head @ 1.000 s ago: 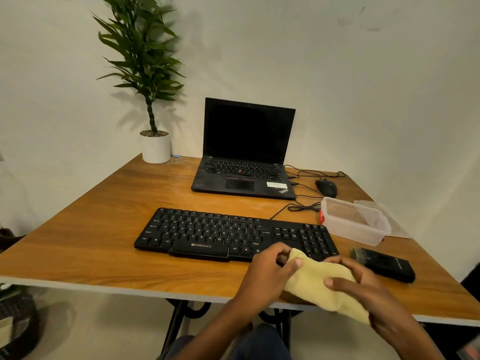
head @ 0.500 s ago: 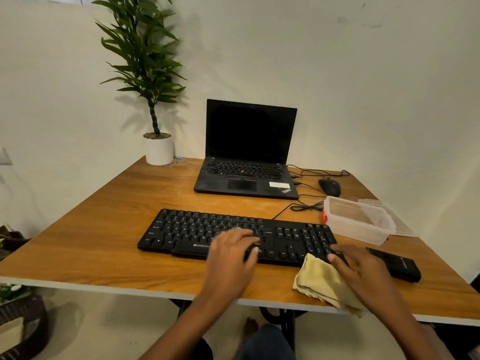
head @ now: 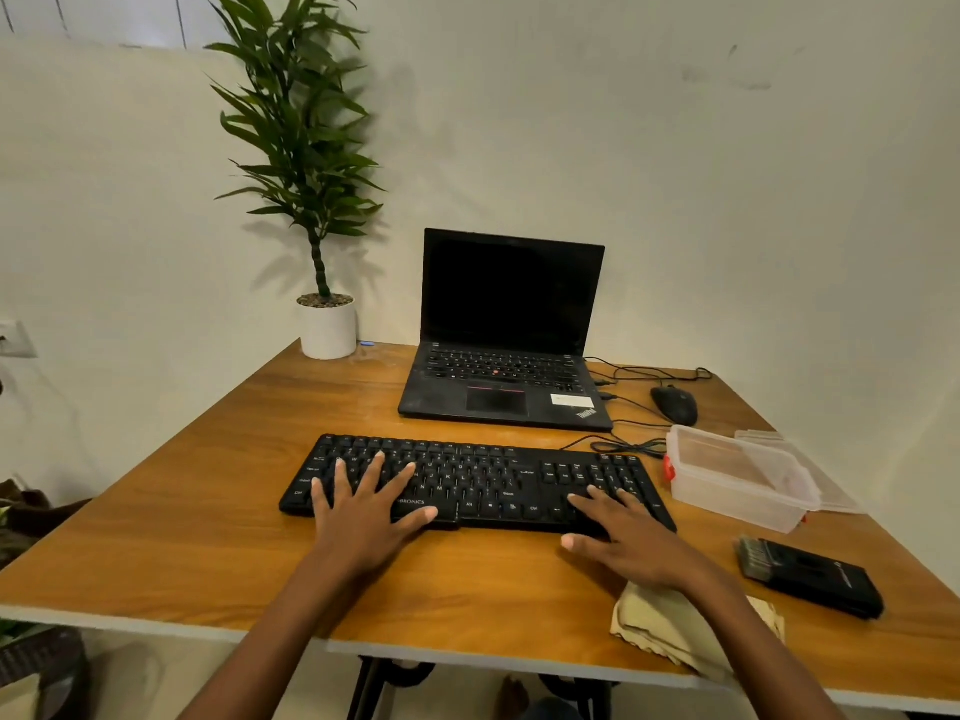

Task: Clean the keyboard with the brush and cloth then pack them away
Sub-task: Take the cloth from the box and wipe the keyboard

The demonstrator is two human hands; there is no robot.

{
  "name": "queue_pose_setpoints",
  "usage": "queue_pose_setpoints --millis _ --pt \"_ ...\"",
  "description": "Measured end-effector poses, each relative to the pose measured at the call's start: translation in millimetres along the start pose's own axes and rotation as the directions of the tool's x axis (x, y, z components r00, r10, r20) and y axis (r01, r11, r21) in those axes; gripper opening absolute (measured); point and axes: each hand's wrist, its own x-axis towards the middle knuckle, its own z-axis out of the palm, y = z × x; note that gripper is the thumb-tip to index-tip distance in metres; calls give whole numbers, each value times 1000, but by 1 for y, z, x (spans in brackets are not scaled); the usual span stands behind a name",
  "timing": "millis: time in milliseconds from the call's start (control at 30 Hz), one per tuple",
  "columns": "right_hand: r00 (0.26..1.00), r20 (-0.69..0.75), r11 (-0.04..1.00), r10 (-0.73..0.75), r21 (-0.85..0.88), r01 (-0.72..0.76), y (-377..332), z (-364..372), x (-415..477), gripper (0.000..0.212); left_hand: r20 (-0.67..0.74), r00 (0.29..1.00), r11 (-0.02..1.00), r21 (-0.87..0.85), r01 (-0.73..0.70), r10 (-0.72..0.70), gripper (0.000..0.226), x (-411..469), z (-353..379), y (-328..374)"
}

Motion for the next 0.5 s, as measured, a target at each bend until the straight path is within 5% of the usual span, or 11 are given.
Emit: queue_pose_setpoints --millis 500 --pt "991 -128 992 24 -119 -39 20 -8 57 58 -2 1000 1000 5 -30 30 74 61 1 17"
